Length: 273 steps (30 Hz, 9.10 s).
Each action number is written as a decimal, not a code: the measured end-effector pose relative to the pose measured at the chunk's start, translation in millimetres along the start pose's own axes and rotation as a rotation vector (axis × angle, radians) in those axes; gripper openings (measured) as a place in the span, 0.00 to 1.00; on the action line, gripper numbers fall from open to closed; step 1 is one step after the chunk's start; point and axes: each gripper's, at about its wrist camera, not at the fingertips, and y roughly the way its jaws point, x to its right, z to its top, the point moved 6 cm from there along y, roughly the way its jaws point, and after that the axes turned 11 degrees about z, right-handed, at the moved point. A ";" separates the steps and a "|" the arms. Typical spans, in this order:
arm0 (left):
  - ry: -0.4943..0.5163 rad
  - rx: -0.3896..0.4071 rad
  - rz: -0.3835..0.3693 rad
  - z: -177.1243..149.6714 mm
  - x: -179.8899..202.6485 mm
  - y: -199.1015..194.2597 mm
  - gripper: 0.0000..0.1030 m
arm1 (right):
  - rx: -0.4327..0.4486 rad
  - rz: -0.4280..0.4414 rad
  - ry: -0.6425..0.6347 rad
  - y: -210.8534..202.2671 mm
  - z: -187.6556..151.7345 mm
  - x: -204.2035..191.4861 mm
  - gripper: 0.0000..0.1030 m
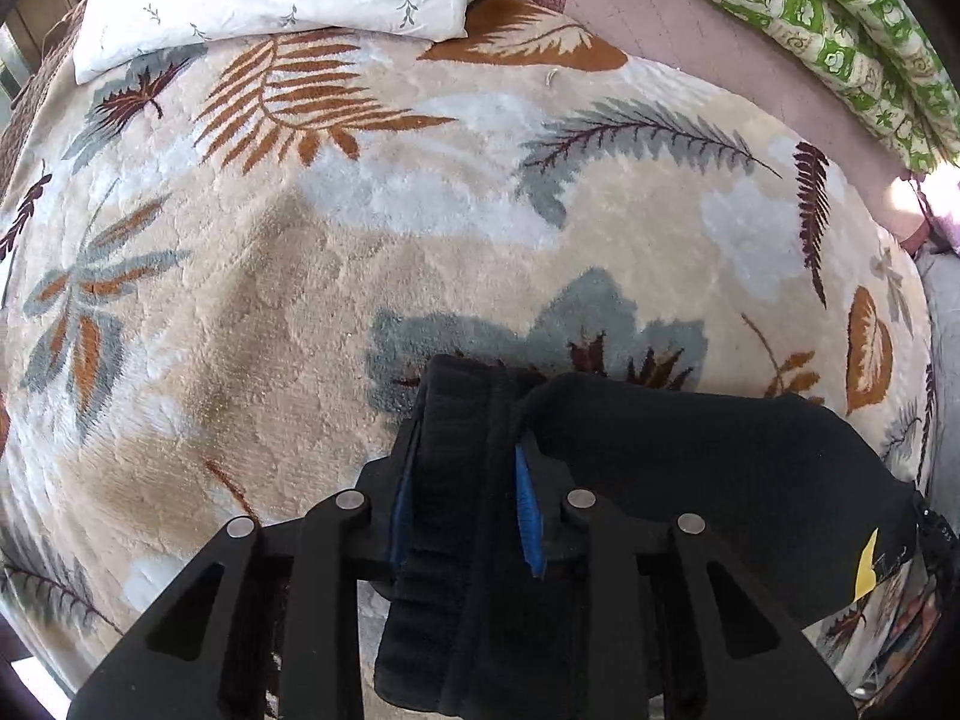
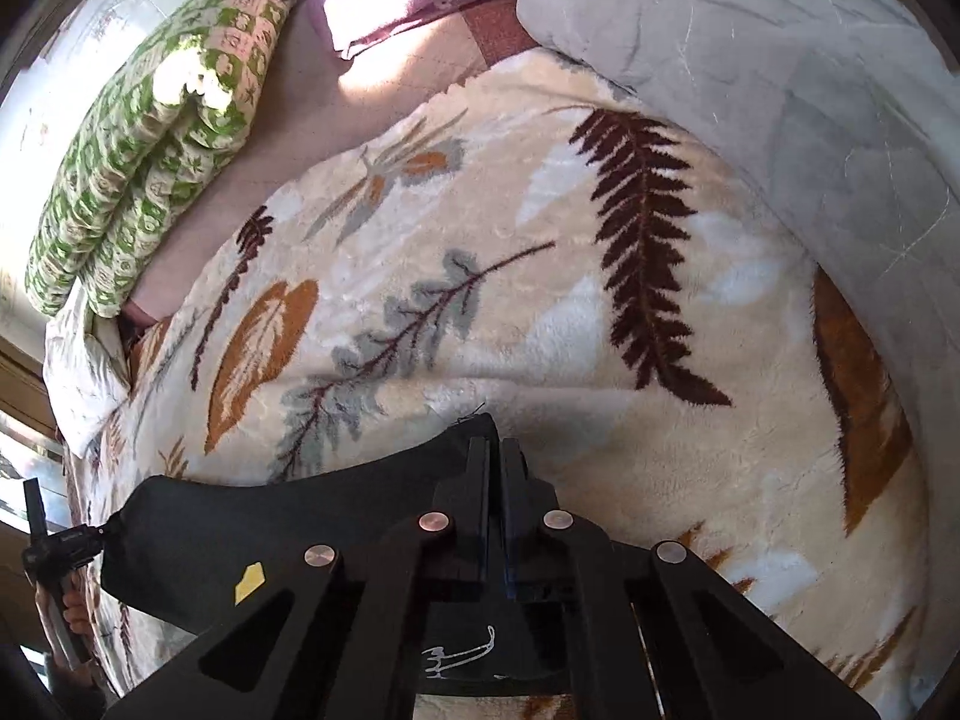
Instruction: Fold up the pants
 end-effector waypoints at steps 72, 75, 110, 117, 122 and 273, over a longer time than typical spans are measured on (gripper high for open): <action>-0.158 -0.353 -0.473 -183.4 393.7 -70.2 0.21 | -0.265 0.393 0.204 22.0 11.4 24.5 0.29; -0.188 -0.418 -0.529 -181.8 385.6 -61.6 0.10 | -0.251 0.379 0.191 18.2 10.6 26.6 0.17; -0.454 -0.401 -0.718 -131.5 198.8 -47.0 0.08 | -0.320 0.366 -0.091 49.2 -38.4 -201.6 0.07; -0.417 -0.414 -0.767 -132.8 175.0 -31.8 0.09 | -0.395 0.379 -0.080 97.4 -67.8 -228.0 0.03; -0.341 -0.337 -0.792 -143.1 176.0 -42.5 0.35 | -0.405 0.383 -0.088 96.4 -69.9 -229.0 0.05; -0.347 -0.115 -0.541 -35.8 -138.1 -43.2 0.34 | -0.205 0.095 -0.879 155.9 -276.6 -437.9 0.74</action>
